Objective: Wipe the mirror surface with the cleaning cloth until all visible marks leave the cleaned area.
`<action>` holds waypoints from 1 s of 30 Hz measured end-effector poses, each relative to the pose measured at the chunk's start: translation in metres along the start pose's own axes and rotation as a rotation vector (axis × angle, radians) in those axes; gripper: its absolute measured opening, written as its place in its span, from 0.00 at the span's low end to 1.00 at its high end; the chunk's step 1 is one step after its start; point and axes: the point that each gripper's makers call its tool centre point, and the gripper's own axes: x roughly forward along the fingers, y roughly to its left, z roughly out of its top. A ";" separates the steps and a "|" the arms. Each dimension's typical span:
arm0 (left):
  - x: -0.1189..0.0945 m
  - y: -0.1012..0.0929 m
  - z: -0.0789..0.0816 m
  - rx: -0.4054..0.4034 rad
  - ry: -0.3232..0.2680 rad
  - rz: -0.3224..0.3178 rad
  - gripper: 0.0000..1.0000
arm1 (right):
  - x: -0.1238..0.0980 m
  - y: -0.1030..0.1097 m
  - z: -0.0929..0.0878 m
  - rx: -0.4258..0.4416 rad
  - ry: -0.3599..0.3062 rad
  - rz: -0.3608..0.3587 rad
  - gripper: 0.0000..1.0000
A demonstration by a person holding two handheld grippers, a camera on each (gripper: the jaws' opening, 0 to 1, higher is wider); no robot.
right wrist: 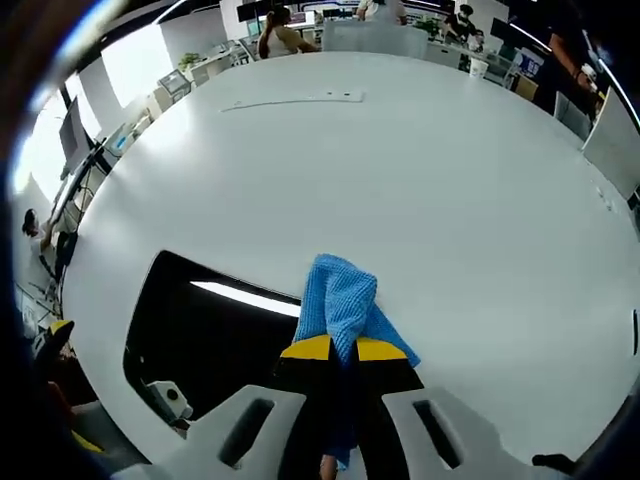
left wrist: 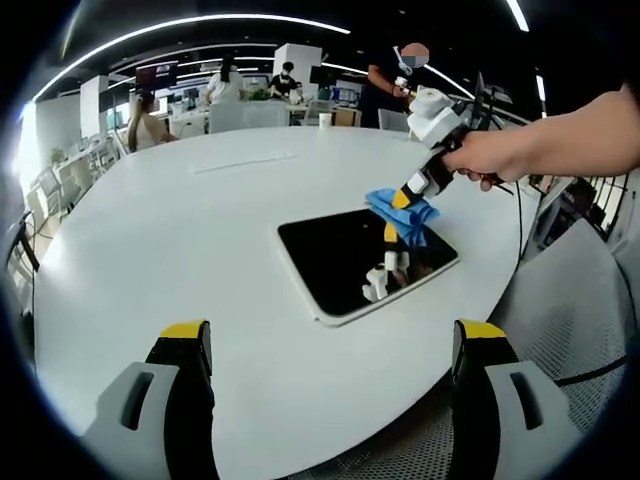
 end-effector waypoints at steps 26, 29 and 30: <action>-0.002 -0.006 0.003 0.022 -0.001 -0.014 0.99 | -0.064 -0.061 -0.001 0.082 -0.070 -0.030 0.01; -0.002 -0.006 0.003 0.025 -0.003 -0.013 0.99 | -0.060 -0.070 -0.010 0.095 -0.054 -0.038 0.01; -0.002 -0.005 0.004 0.024 -0.006 -0.010 0.99 | -0.059 -0.071 -0.011 0.096 -0.053 -0.039 0.01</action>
